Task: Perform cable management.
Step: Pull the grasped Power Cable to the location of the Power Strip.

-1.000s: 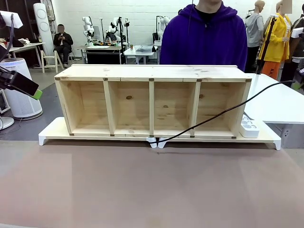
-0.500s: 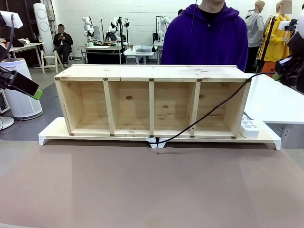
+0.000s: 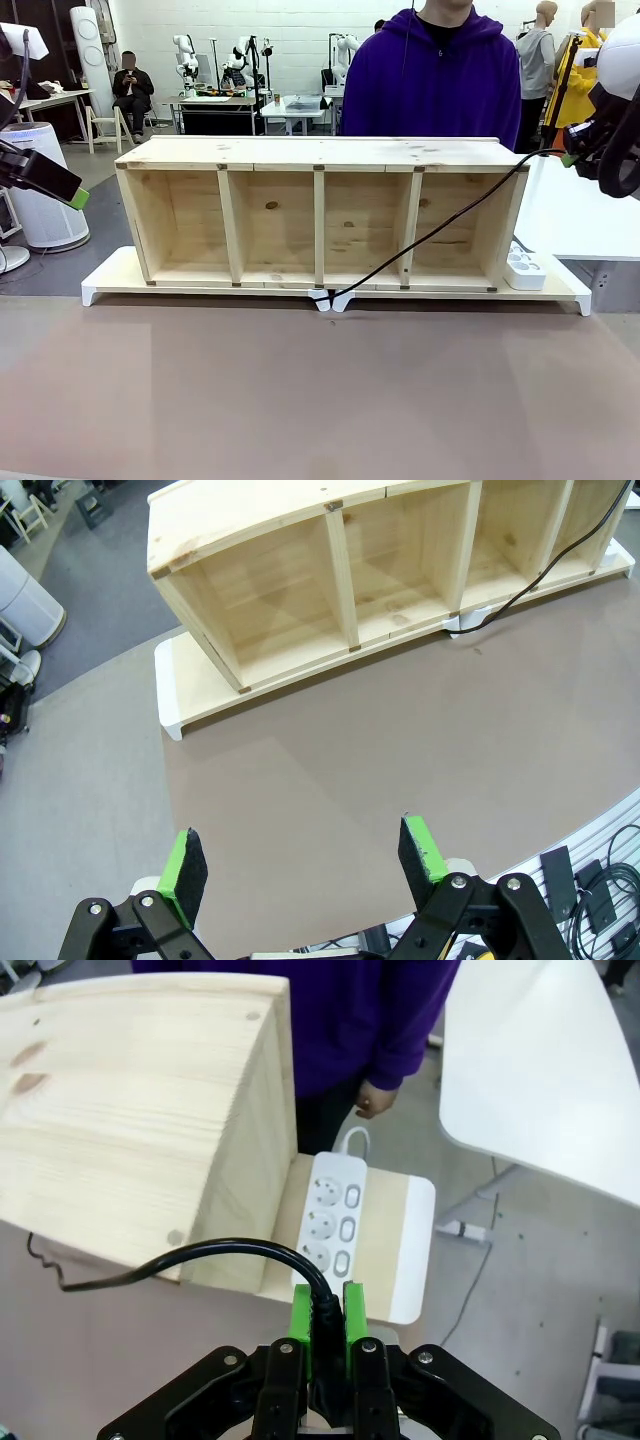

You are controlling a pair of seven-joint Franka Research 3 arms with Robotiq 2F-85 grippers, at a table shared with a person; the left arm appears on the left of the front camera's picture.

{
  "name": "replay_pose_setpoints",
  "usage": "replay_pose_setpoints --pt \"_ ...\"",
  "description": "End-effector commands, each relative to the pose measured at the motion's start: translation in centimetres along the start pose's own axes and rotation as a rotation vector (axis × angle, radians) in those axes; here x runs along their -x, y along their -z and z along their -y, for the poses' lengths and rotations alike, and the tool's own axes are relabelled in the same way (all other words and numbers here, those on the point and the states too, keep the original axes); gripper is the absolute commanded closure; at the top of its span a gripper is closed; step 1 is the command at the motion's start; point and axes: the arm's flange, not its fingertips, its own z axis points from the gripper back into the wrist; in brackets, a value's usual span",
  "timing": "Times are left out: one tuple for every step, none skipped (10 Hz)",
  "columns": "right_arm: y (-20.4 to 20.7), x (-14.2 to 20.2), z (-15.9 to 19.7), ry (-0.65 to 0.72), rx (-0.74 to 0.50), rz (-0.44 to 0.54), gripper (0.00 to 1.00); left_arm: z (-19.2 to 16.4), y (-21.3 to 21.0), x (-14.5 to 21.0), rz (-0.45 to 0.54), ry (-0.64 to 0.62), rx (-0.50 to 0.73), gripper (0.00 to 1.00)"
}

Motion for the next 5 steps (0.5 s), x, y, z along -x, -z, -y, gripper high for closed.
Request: replay_pose_setpoints --pt "-0.04 -1.02 0.15 0.04 0.041 0.018 0.84 0.01 0.16 0.07 0.005 0.001 -0.003 0.0" --pt "0.13 -1.11 0.03 0.07 0.044 -0.013 0.84 0.01 0.16 0.07 0.005 0.001 -0.003 0.0" --pt "0.34 -1.12 0.03 0.083 0.041 -0.039 0.84 0.01 0.16 0.07 0.005 0.001 -0.003 0.0" --pt "0.23 -0.91 0.0 0.088 0.042 -0.05 0.84 0.01 0.16 0.07 0.005 0.001 -0.003 0.0" --pt "-0.33 -0.28 0.16 0.099 0.035 -0.053 0.84 0.01 0.16 0.07 0.005 0.001 -0.003 0.0"
